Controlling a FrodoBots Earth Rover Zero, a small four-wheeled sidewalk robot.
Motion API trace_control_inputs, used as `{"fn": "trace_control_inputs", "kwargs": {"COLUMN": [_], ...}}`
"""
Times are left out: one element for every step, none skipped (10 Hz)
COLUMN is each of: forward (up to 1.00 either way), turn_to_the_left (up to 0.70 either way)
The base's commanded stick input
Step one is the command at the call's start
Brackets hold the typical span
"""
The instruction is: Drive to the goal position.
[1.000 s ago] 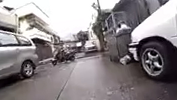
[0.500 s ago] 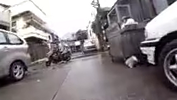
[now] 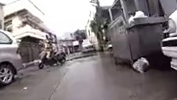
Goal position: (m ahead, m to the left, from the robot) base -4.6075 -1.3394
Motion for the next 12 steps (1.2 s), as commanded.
{"fn": "trace_control_inputs", "kwargs": {"forward": [1.0, 1.0, 1.0, 1.0, 1.0, 1.0, 1.0, 1.0, 1.0, 1.0, 1.0, 1.0], "turn_to_the_left": [0.0, 0.0, 0.0, 0.0, 0.0, 0.0, 0.0, 0.0, 0.0, 0.0, 0.0, 0.0]}}
